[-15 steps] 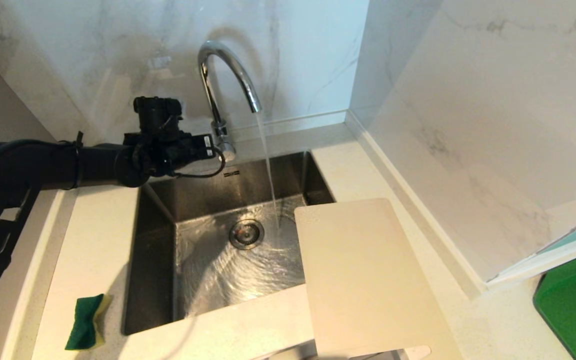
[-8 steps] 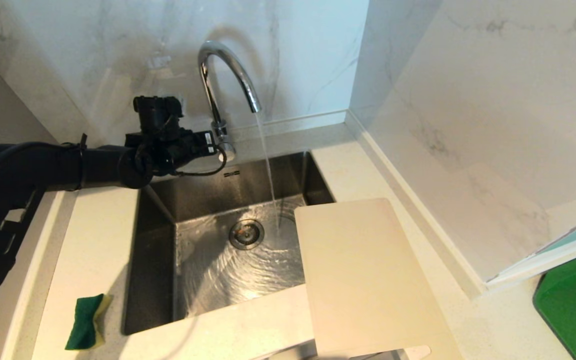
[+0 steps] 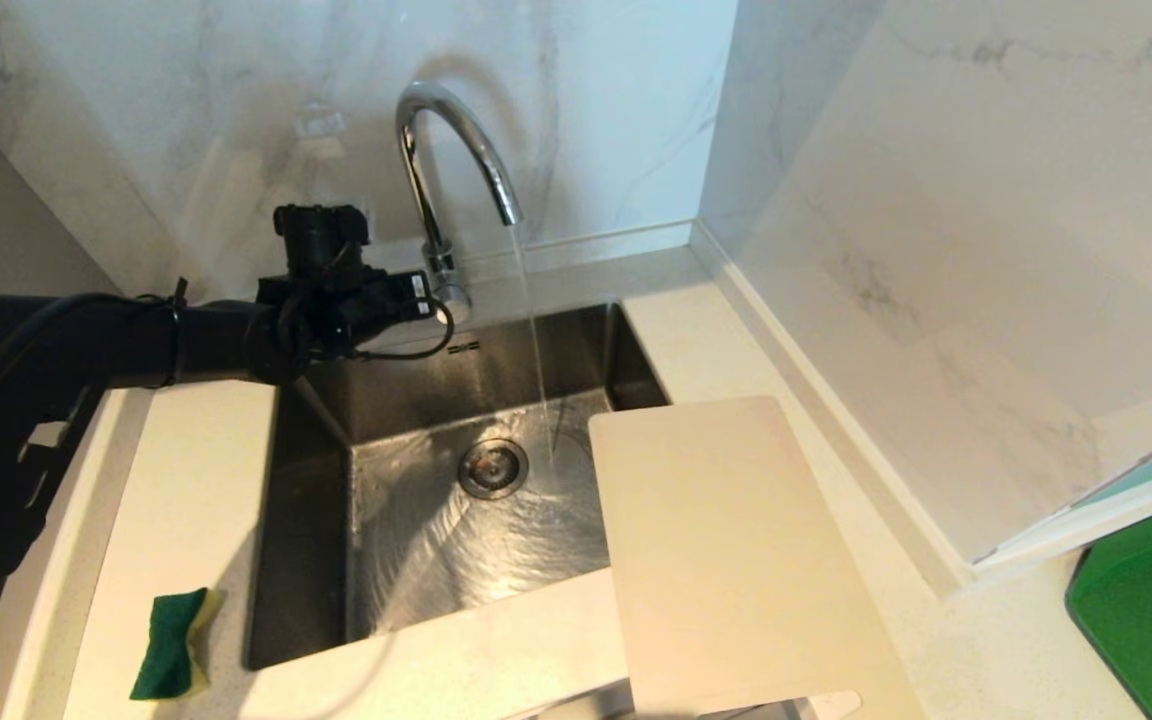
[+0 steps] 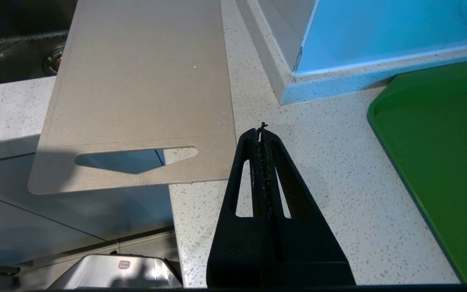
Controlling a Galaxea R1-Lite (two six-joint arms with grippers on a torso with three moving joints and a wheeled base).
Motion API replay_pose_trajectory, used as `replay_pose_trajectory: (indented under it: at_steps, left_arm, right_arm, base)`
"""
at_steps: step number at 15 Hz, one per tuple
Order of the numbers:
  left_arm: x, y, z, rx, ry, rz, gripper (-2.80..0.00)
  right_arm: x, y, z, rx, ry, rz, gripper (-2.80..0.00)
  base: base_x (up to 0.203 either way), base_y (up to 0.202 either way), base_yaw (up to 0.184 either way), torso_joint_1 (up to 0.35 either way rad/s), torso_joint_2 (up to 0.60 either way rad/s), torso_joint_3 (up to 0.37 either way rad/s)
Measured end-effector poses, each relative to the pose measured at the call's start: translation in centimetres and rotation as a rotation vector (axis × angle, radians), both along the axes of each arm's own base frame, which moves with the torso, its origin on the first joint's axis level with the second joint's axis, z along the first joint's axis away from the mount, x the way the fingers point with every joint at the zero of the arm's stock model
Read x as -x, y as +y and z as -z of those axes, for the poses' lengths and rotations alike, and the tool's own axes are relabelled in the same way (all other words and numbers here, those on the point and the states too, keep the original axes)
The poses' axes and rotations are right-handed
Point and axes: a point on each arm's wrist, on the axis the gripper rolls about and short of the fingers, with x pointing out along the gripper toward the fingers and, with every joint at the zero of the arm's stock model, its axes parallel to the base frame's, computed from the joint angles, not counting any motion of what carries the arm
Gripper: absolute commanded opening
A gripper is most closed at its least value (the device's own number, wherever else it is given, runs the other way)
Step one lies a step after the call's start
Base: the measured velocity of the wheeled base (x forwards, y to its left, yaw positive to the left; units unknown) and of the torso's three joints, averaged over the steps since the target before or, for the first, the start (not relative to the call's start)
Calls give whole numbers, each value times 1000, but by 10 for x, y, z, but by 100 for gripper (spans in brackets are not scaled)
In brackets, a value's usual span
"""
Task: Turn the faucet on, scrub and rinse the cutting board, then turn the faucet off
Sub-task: Turn off the tap
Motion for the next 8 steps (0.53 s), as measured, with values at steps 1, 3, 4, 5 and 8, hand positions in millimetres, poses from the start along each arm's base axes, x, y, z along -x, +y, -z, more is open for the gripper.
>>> replay_pose_trajectory:
  at_steps: [1,3,4,5,8]
  left_arm:
    - [-1,1,2,-2,0,-2,-280]
    - [-3,1,1,0,-29,-3,-280]
    - [-3,1,1,1,-34,-3,-280]
    - [-3,1,0,1,-35,0,-280]
    - [2,-1,-8,7,-48,7,-280]
  right_arm:
    - [0,0,0,0,0,0,-280]
    - [0,0,0,0,1,0,-280]
    - [0,0,0,0,1,0,-280]
    - [0,0,0,-1,0,0,-280]
    - [0,0,0,0,0,0,-280]
  base:
    - [0,0,0,0,0,0]
    - [0,0,0,0,0,0]
    - [0,0,0,0,0,0]
    - [0,0,0,0,0,0]
    - [0,0,0,0,0,0]
